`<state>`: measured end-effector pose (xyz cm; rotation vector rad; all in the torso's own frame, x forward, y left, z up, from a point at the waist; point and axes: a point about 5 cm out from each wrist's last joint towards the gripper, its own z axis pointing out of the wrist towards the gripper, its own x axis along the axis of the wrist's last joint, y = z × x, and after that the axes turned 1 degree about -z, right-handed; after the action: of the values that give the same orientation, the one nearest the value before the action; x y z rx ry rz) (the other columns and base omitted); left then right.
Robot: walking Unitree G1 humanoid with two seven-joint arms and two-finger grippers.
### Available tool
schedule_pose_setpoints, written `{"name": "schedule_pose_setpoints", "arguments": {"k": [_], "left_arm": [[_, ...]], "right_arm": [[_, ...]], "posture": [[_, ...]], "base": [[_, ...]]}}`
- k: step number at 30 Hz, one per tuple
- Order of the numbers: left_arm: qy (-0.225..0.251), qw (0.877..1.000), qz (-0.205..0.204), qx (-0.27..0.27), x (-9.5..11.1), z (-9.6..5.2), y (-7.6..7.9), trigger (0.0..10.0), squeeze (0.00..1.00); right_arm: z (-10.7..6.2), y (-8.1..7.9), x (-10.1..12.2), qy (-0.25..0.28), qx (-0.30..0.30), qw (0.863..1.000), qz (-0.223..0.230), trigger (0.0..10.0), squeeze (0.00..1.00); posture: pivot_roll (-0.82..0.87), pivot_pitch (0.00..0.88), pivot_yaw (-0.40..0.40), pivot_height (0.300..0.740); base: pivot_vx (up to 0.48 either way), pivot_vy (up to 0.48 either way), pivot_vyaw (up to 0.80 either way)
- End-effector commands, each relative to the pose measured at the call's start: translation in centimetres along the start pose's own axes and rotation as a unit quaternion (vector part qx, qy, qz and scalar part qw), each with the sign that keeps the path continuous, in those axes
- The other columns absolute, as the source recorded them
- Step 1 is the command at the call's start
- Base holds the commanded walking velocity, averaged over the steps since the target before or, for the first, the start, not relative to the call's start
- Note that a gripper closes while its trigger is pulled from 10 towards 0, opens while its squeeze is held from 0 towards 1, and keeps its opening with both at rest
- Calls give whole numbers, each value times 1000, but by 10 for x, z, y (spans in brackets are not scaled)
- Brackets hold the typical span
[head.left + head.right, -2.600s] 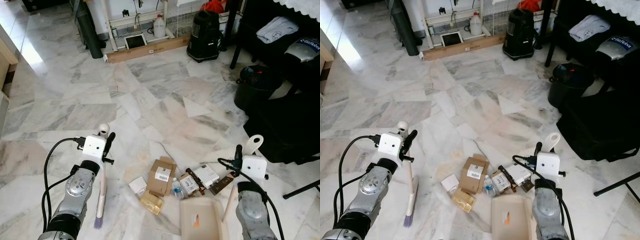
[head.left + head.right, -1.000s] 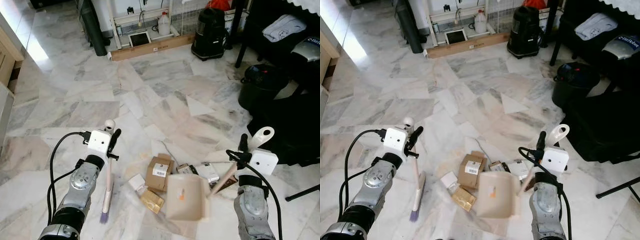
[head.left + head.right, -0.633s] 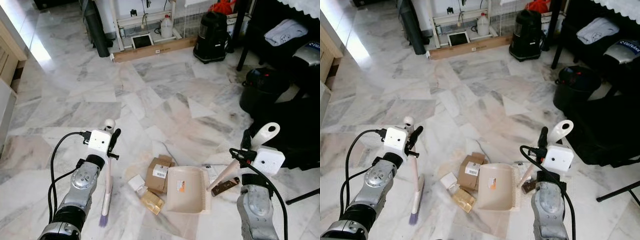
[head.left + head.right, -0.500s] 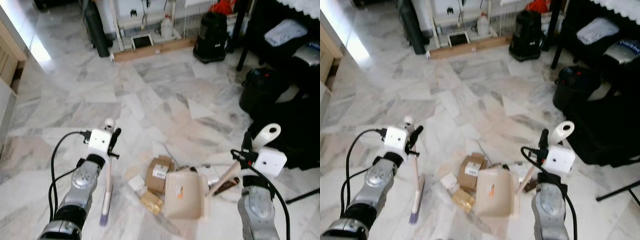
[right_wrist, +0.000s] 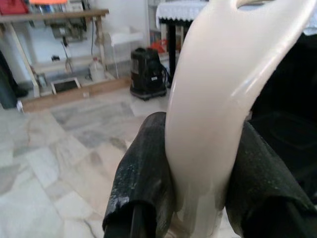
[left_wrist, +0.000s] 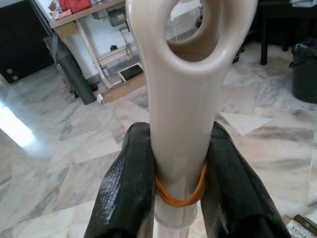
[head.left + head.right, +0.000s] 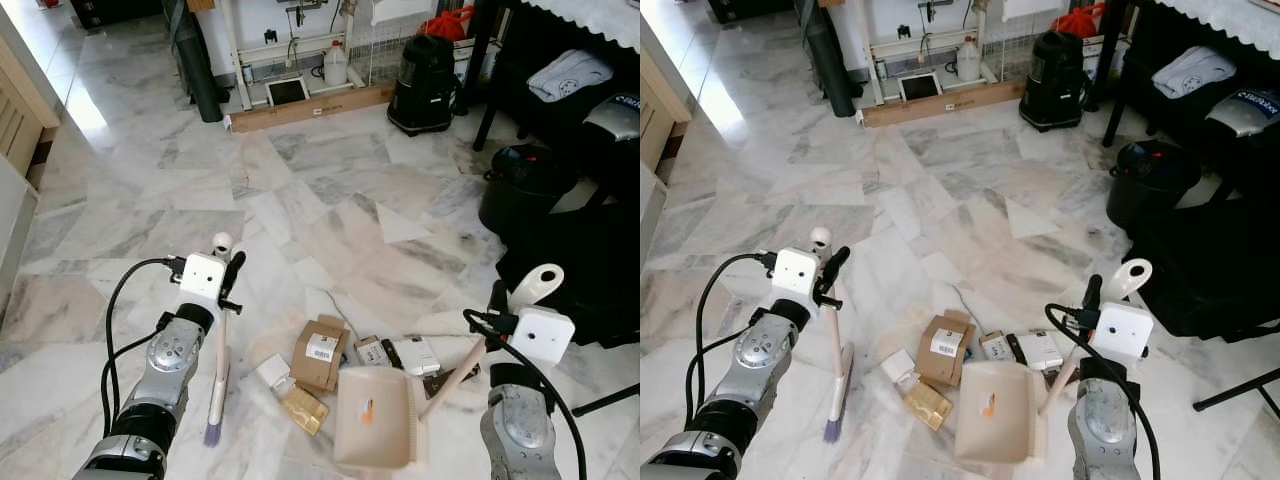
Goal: Sweep floor
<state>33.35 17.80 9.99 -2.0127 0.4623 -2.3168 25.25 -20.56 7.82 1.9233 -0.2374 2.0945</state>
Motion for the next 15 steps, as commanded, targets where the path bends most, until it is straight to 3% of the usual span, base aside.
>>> {"name": "schedule_pose_setpoints", "arguments": {"k": [1,15], "left_arm": [[9,1000,1,12,1,-1,-7,10000,0],[6,1000,5,5,-1,-6,-8,10000,0]], "right_arm": [[-4,1,-8,-21,-4,1000,-3,10000,0],[-12,0,-39,-69,-4,997,-18,10000,0]], "posture": [[30,45,63,740],[52,69,83,740]], "base": [[0,0,0],[0,0,0]]}}
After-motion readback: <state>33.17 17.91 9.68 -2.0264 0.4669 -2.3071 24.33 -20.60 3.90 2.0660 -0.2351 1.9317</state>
